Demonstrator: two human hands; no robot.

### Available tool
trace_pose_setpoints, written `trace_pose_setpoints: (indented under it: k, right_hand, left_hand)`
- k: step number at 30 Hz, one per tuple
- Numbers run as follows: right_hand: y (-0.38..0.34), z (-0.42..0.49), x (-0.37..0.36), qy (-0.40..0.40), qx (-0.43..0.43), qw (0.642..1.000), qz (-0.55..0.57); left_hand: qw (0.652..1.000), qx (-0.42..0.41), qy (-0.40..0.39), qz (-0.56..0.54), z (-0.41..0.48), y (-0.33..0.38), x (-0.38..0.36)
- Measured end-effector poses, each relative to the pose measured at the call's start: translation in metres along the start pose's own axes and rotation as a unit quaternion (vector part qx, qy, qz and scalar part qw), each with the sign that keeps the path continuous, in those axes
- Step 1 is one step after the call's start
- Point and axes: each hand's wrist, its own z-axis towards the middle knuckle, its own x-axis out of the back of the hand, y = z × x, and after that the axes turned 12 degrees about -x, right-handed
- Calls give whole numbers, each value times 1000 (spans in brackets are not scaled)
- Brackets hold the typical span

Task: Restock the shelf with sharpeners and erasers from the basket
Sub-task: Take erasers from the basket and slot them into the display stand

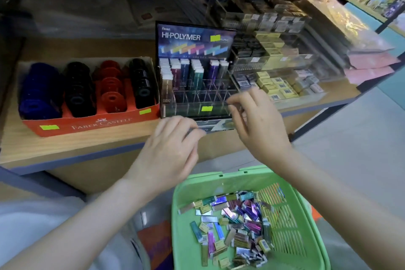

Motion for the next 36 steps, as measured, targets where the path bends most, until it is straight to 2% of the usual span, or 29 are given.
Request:
trace_pose_setpoints:
  k: [2,6,8,10,12,15,20,22,28,31,33,35,36]
  right_hand:
    - [19,-42,2,-24,-20,999,-10]
    - [67,-128,-17,-159,-92,982,-53]
    - [88,-168,-34,-236,-149,958,-64]
    - [105,-202,-55,-332,-212,917,-56]
    - [120,-229,-78,-430,-258,863,-64]
    - [135,-259,-115,-527,-290,797,-46]
    - [137,-288,-164,-590,-334,734,20]
    - [138,-297,-177,-589,-338,734,27]
    - [139,-310,-206,-554,-263,787,-68]
    - [136,-309,-213,-565,-225,788,-99]
    - [132,-304,-211,-546,-242,798,-80]
    - [127,-289,-201,-492,-321,809,2]
    - [123,-279,-194,-467,-367,802,62]
  left_hand:
    - [998,-6,-61,-26,-15,11,-12]
    - [969,13,-233,-81,-46,24,-52]
    - [948,41,-303,-93,-57,26,-76]
    - [928,75,-348,-108,-60,28,-97]
    - [909,109,-379,-137,-59,32,-114]
    - [904,127,-381,-146,-58,31,-139]
    - [924,126,-336,-131,-62,29,-160]
    - [928,135,-317,-143,-63,29,-163]
    - [931,153,-285,-167,-66,25,-166]
    - [934,157,-273,-167,-68,27,-168]
    - [945,145,-247,-161,-72,27,-169]
    - [960,88,-219,-147,-75,30,-169]
    - [962,63,-213,-156,-75,34,-168]
